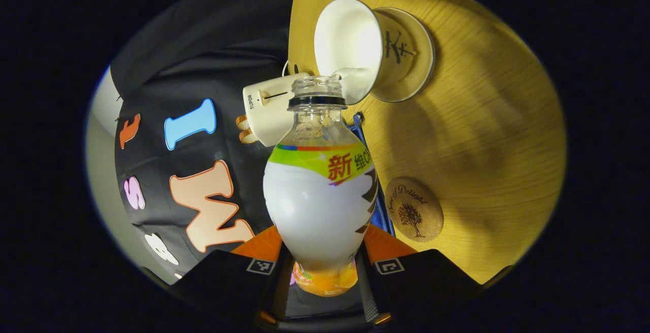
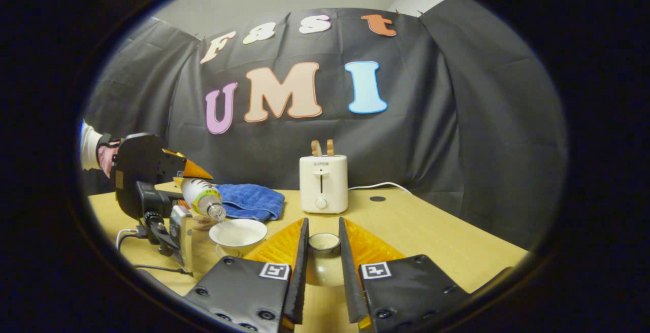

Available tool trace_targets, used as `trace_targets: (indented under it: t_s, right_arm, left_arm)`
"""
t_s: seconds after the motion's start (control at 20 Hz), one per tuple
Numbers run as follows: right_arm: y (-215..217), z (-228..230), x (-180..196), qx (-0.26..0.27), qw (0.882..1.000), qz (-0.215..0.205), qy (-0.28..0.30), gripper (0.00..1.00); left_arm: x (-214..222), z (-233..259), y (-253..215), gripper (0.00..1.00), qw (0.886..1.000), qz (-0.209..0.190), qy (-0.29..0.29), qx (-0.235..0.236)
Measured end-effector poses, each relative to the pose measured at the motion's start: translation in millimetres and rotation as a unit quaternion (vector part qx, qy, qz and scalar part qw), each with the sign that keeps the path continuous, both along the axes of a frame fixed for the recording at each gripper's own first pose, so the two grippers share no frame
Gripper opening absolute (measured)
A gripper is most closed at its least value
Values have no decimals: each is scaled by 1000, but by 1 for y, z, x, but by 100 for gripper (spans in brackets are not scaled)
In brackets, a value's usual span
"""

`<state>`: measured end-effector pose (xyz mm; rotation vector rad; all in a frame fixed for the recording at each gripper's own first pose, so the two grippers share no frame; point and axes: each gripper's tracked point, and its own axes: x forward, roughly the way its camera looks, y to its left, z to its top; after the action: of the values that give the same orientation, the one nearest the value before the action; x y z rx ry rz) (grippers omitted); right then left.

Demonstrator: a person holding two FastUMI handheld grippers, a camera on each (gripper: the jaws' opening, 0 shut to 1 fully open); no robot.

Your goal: Open the teacup lid with one hand, grasp the water bottle and pour water into the teacup with the other hand; after pouring, place the water bottle on the coaster and then close the teacup lid.

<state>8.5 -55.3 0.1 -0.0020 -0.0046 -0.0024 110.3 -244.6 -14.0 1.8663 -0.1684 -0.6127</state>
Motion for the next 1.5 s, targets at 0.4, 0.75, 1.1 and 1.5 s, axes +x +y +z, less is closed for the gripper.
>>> trace_targets:
  t_s: [0.4, 0.75, 1.1, 1.5]
  right_arm:
    - [0, -1, 0, 0, 1000, 0, -1, 36]
    - [0, -1, 2, 0, 1000, 0, -1, 36]
    - [1, -2, 3, 0, 1000, 2, -1, 36]
    - [2, -2, 1, 0, 1000, 5, 0, 36]
  left_arm:
    - [12, 17, -8, 56, 998, -18, -25, 48]
    - [13, 39, -10, 55, 995, -29, -52, 84]
    - [15, 52, -15, 55, 990, -40, -70, 114]
    - [11, 55, -22, 56, 986, -52, -80, 137]
